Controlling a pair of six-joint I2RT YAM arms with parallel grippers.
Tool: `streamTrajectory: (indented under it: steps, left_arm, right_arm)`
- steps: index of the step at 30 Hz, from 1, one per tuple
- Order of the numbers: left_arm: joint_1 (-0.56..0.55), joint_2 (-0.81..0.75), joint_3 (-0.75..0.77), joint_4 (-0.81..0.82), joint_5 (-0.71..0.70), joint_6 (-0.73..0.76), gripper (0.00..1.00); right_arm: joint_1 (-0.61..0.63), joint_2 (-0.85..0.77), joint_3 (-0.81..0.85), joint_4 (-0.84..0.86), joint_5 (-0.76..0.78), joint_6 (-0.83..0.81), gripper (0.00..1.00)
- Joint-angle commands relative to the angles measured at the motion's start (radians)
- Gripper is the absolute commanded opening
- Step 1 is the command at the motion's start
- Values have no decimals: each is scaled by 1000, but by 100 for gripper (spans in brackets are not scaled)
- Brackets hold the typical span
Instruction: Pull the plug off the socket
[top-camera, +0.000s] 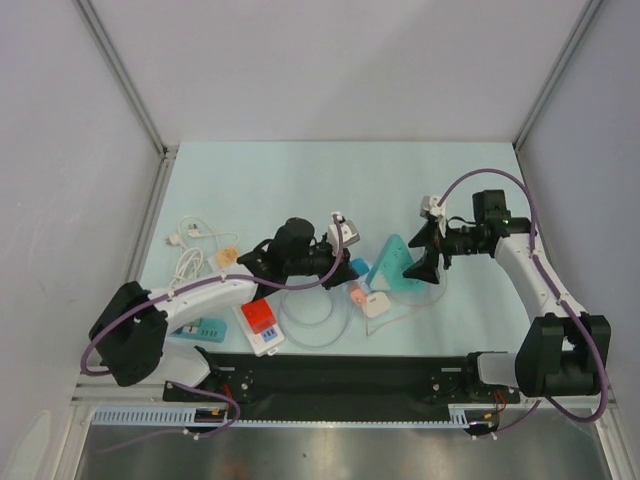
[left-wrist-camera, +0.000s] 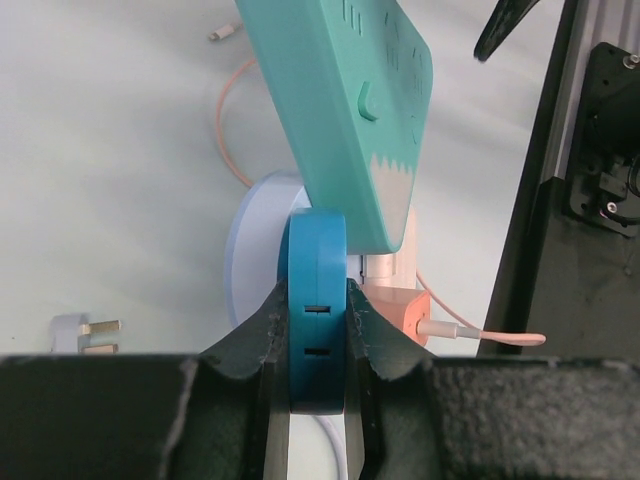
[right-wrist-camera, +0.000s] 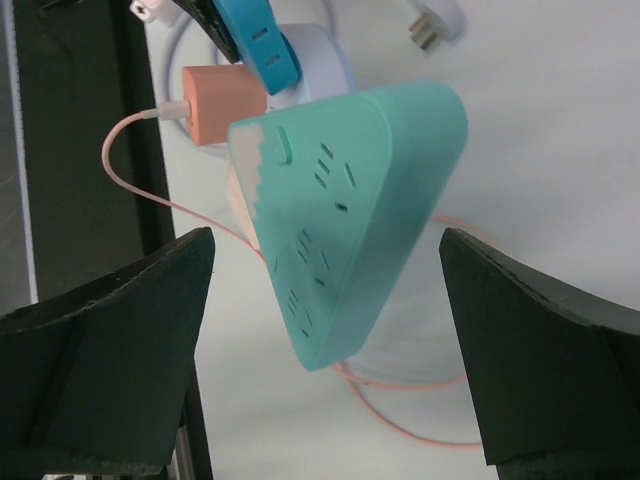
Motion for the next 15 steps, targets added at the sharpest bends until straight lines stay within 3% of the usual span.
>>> streamTrajectory:
  steps: [1, 9, 15]
  left_arm:
    - [-4, -86, 7, 161, 63, 60, 0]
    - [-13, -139, -33, 218, 66, 89, 0]
    - [-13, -125, -40, 247, 42, 98, 0]
  right_arm:
    - [58, 10, -5, -18, -56, -28, 100]
    - [121, 53, 7, -57, -104, -34, 94]
    - [138, 30, -4, -65, -145, -5, 65]
